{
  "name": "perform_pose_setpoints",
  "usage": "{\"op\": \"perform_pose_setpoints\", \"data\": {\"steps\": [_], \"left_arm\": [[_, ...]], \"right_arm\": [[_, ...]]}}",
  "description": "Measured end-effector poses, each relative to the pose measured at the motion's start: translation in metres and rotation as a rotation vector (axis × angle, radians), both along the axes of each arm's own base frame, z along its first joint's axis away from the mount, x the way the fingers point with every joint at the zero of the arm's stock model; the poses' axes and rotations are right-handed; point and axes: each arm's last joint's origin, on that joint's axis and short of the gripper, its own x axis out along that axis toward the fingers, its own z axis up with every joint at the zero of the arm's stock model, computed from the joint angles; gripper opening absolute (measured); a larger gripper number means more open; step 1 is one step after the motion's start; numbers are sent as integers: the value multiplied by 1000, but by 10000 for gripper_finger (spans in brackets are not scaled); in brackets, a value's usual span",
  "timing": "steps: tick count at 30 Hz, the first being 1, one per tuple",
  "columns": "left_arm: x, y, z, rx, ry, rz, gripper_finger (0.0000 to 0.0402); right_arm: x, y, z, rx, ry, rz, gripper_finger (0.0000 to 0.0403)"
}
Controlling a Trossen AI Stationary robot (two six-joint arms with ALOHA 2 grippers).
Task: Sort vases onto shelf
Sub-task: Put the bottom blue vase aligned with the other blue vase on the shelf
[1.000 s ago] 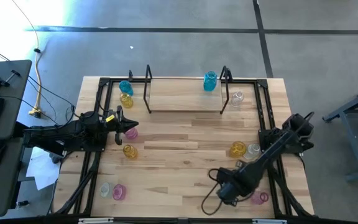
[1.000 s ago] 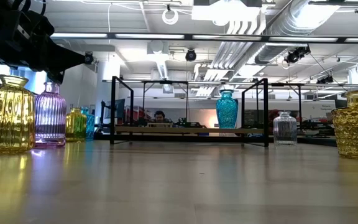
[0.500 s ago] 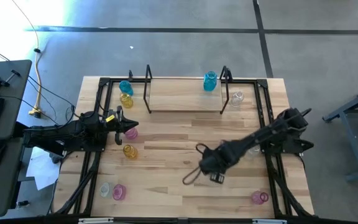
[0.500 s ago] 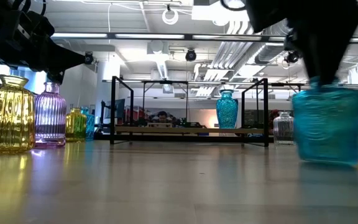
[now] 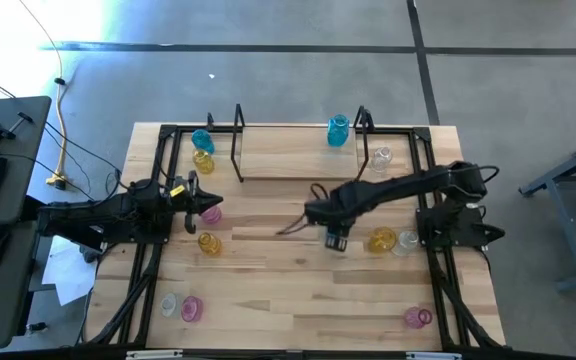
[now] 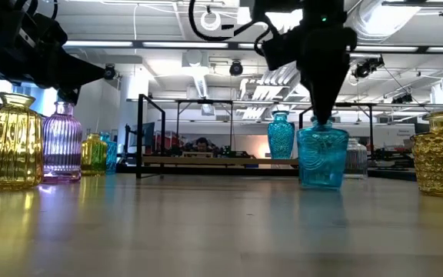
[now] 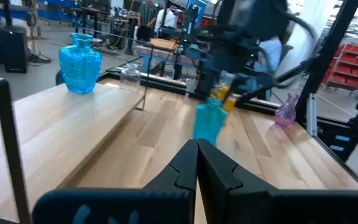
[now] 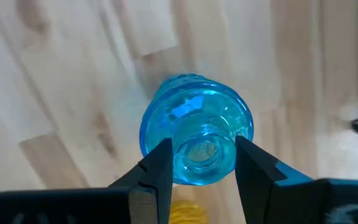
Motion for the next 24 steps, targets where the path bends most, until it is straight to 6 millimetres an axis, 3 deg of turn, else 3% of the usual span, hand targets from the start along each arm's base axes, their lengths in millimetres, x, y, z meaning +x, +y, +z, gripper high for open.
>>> {"op": "perform_pose_setpoints", "data": {"steps": [7, 17, 24], "left_arm": [[2, 0, -2, 10, 24, 53, 0], [1, 2, -1, 58, 20, 118, 0], [0, 6, 14, 93, -47, 160, 0]], "right_arm": [[3, -31, 0, -23, -18, 0, 108], [6, -55, 1, -26, -43, 42, 108], [5, -72, 1, -48, -50, 73, 108]]}}
